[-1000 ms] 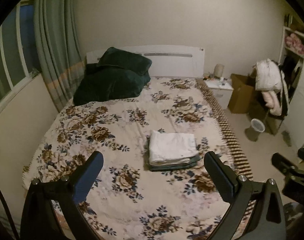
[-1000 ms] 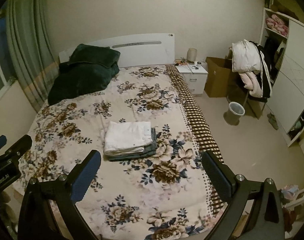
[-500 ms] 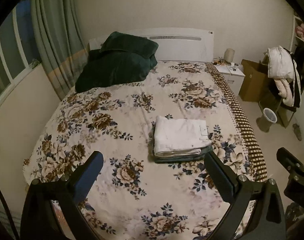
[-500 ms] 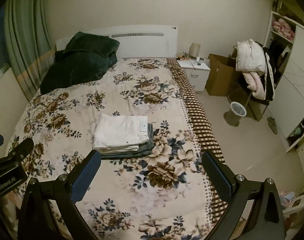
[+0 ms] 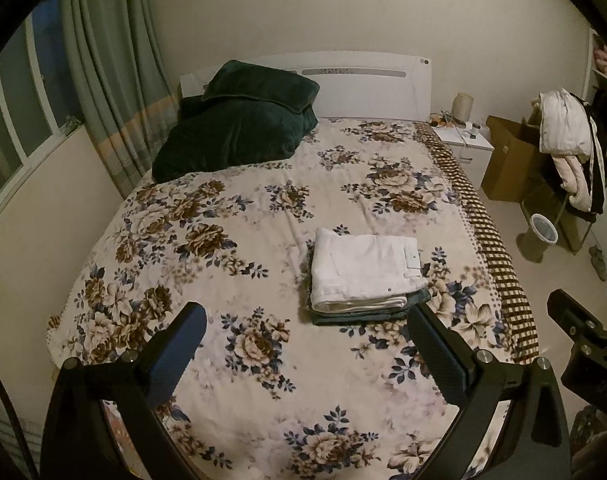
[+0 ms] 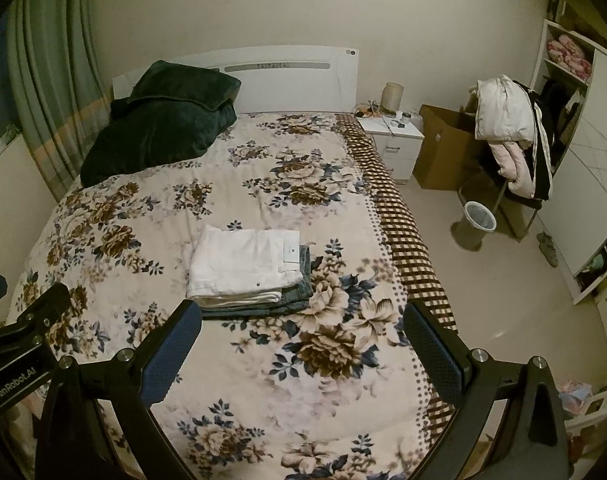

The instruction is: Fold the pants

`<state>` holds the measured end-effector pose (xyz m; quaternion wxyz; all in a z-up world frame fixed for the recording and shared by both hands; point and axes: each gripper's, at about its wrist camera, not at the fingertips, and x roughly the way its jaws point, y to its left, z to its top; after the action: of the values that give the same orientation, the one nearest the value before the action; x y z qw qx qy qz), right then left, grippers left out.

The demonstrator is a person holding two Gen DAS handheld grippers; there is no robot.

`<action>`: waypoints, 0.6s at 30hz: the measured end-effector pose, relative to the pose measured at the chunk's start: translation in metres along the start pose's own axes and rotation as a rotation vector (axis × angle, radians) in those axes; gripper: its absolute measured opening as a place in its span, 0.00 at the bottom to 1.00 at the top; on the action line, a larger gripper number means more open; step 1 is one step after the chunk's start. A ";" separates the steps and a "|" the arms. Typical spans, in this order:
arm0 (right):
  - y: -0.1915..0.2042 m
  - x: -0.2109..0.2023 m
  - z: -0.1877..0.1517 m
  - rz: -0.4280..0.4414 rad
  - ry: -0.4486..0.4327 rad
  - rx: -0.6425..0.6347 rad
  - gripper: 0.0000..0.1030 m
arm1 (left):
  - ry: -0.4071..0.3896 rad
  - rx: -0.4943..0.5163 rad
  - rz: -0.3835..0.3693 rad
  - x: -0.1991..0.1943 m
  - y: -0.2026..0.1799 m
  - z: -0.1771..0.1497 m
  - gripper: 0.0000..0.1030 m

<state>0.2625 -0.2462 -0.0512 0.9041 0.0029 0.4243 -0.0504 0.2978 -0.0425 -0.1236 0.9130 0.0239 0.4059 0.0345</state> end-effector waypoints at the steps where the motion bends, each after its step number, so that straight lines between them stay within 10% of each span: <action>1: 0.000 0.000 0.000 0.001 -0.001 0.003 1.00 | -0.002 0.000 -0.002 0.000 0.000 0.001 1.00; 18: 0.001 -0.005 0.004 0.017 -0.011 0.023 1.00 | -0.024 0.003 -0.010 -0.003 0.000 0.007 1.00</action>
<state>0.2625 -0.2452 -0.0454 0.9067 0.0167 0.4188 -0.0479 0.3010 -0.0433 -0.1162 0.9178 0.0238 0.3953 0.0293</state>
